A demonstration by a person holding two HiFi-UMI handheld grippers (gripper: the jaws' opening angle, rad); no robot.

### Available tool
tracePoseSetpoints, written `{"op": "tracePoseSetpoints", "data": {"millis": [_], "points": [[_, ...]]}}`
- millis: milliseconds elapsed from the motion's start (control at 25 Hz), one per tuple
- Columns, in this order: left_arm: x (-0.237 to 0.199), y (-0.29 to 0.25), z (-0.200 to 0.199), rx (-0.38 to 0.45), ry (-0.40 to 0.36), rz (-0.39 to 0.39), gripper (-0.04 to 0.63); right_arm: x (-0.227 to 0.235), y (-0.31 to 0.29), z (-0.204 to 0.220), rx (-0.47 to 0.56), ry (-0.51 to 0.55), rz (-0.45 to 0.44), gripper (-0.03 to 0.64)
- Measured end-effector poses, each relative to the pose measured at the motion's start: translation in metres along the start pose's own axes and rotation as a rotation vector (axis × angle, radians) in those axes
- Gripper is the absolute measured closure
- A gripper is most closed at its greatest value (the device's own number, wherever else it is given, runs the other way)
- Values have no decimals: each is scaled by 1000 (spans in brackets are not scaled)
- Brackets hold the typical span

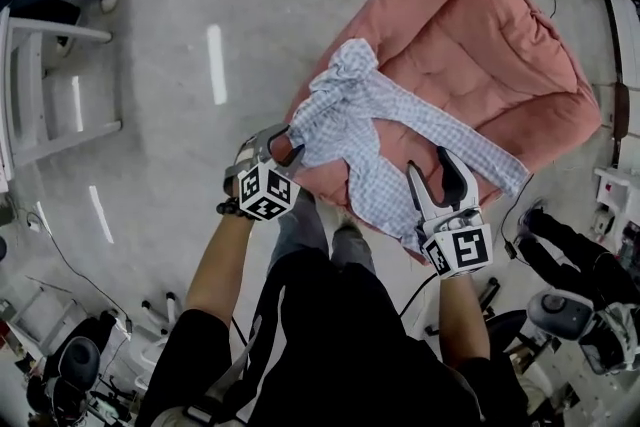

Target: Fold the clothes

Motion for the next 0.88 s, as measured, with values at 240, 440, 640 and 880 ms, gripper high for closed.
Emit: {"op": "tracePoseSetpoints", "data": {"millis": [240,440,640,880], "points": [[3,-18,14,-49,-74,30,435,6,8,11,-33,-23,34,388],[-5,-24,17,-53,-42,46,450,3,4,18,-56,-44,50,390],[-13,-24,17,-61,-2,102,509,1,-9,18,-63,-50,51,394],[-26,-11,6,-22,116,124,528,-2,-45,28,-111,-13,1,403]]}}
Point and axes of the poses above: the fingertips, and each gripper's own axes: y backward along the fingers, x to its right, z out of its underside, the point moved 7 cm from there along y, backward along the fingers, and after that the axes turned 15 degrees about x, right-handed, at the moved point
